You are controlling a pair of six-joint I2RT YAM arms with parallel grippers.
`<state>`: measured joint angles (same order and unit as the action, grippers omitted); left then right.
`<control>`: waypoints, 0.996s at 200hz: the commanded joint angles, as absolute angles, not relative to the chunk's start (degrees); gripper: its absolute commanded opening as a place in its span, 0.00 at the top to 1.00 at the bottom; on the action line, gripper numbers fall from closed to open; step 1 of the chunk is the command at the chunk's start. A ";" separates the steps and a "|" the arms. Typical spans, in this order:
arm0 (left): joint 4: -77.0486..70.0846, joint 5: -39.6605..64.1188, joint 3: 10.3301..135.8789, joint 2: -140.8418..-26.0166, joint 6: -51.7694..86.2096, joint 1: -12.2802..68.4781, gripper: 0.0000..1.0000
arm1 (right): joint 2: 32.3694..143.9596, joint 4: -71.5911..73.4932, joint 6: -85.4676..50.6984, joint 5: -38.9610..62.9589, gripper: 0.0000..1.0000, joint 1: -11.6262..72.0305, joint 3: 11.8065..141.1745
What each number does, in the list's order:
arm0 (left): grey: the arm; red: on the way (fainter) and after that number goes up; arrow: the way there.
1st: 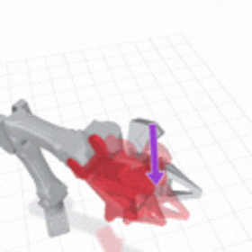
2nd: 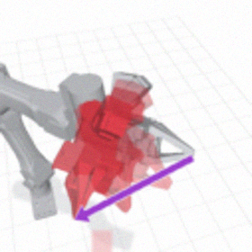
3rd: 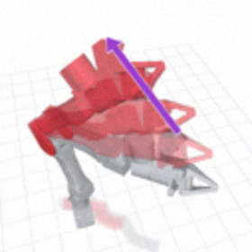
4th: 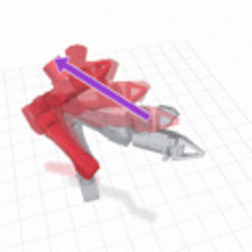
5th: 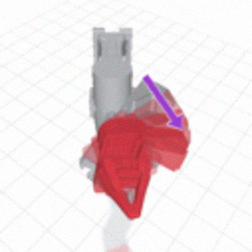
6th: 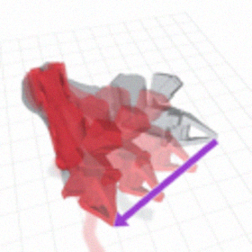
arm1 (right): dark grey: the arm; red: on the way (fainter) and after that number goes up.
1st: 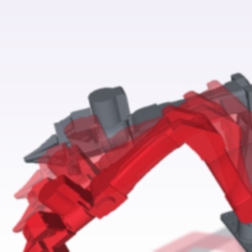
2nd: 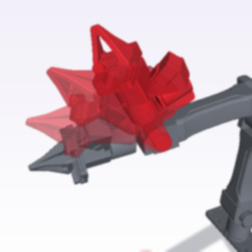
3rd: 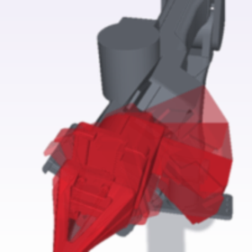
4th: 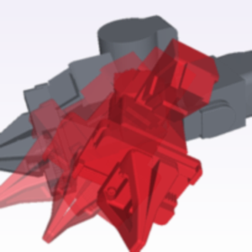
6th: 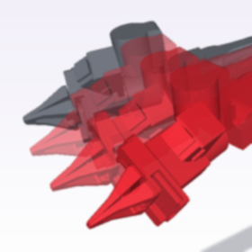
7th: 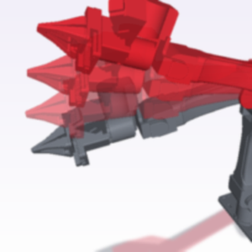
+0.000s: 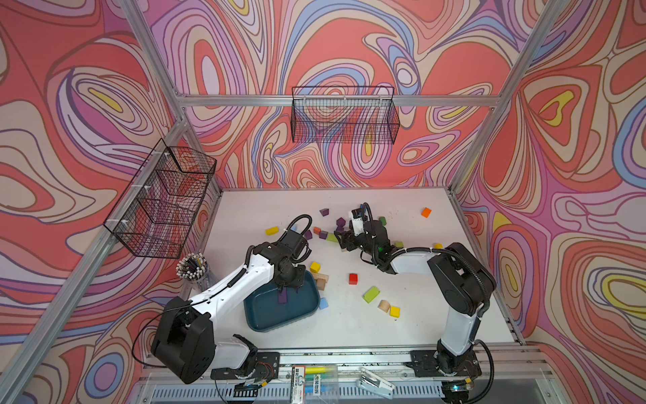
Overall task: Pick purple bricks into the storage bin
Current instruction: Place the building block in the storage box.
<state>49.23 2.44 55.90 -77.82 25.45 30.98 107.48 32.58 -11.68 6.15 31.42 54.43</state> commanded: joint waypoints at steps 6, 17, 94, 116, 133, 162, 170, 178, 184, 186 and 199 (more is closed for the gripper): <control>47.06 2.27 52.93 -76.98 29.20 32.52 0.79 | 107.16 33.13 -12.98 4.26 0.21 31.03 54.19; 46.14 2.32 51.66 -77.03 29.59 32.86 0.80 | 106.92 33.22 -13.17 3.91 0.21 30.98 53.97; 39.68 2.96 45.83 -81.02 31.58 33.97 0.78 | 107.20 32.62 -14.31 2.66 0.20 30.63 54.23; 39.05 2.65 45.66 -82.97 31.71 34.45 0.78 | 107.23 32.61 -14.50 2.47 0.21 30.58 54.23; 38.89 2.18 45.70 -83.96 31.55 34.80 0.77 | 107.45 32.53 -14.59 2.50 0.21 30.58 54.39; 39.03 1.70 45.98 -84.55 31.62 35.15 0.77 | 107.88 32.36 -14.59 2.59 0.21 30.50 54.89; 39.11 1.56 46.13 -84.55 31.55 35.16 0.76 | 107.95 32.26 -14.53 2.69 0.21 30.49 54.92; 39.16 1.39 46.15 -84.59 31.47 35.16 0.76 | 108.08 32.26 -14.59 2.76 0.21 30.50 55.01; 39.11 1.34 46.22 -84.70 31.60 35.16 0.76 | 108.19 32.26 -14.59 2.82 0.21 30.41 55.02; 39.07 1.37 46.29 -84.76 31.56 35.16 0.76 | 108.19 32.26 -14.59 2.88 0.21 30.41 55.02; 38.90 1.45 46.31 -85.12 31.56 35.16 0.76 | 108.27 32.19 -14.68 2.93 0.21 30.33 55.13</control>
